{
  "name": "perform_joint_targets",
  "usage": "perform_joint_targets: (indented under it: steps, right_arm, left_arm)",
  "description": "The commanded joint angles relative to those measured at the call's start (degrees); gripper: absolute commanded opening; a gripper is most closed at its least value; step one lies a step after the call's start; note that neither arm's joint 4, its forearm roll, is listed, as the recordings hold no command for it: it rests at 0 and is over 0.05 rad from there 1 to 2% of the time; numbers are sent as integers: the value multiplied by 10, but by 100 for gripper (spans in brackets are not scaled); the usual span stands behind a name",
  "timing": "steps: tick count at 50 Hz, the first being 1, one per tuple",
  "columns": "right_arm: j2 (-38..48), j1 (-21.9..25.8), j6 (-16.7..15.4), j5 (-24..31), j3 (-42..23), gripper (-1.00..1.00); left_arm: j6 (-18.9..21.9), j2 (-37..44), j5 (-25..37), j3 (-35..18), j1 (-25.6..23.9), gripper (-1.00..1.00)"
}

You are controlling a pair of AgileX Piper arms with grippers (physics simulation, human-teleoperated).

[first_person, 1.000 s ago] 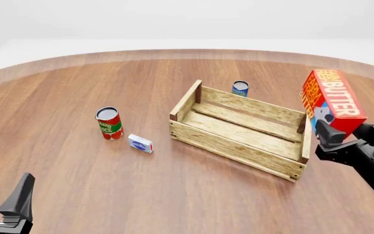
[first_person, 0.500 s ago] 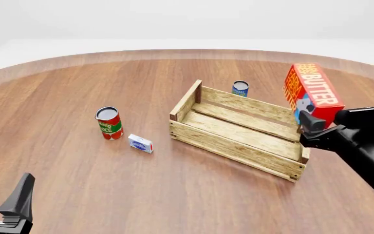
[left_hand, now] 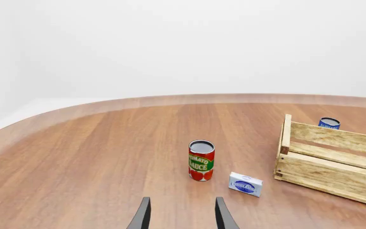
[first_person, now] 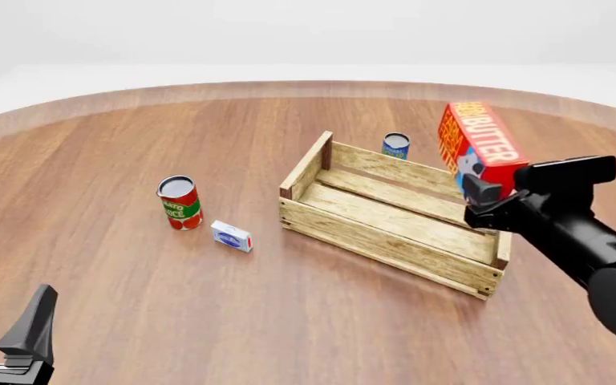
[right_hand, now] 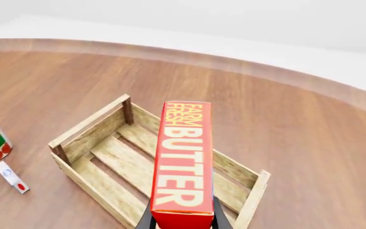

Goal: Pick up the butter and put it in the tray.

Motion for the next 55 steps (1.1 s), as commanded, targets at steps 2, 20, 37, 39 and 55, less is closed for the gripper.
perform_joint_targets:
  steps: [2,20,37,39,55]
  right_arm:
    - [30,13,12,-9,-30,-100]
    - [60,35,25,-4,-50,-100]
    - [90,43,34,11,-78,-100]
    - [95,43,37,11,-83,-100]
    - [135,52,41,7,-101,-100]
  left_arm:
    - [0,0,0,0,0,100]
    - [0,0,0,0,0,100]
    - [0,0,0,0,0,100]
    - [0,0,0,0,0,100]
    - [0,0,0,0,0,100]
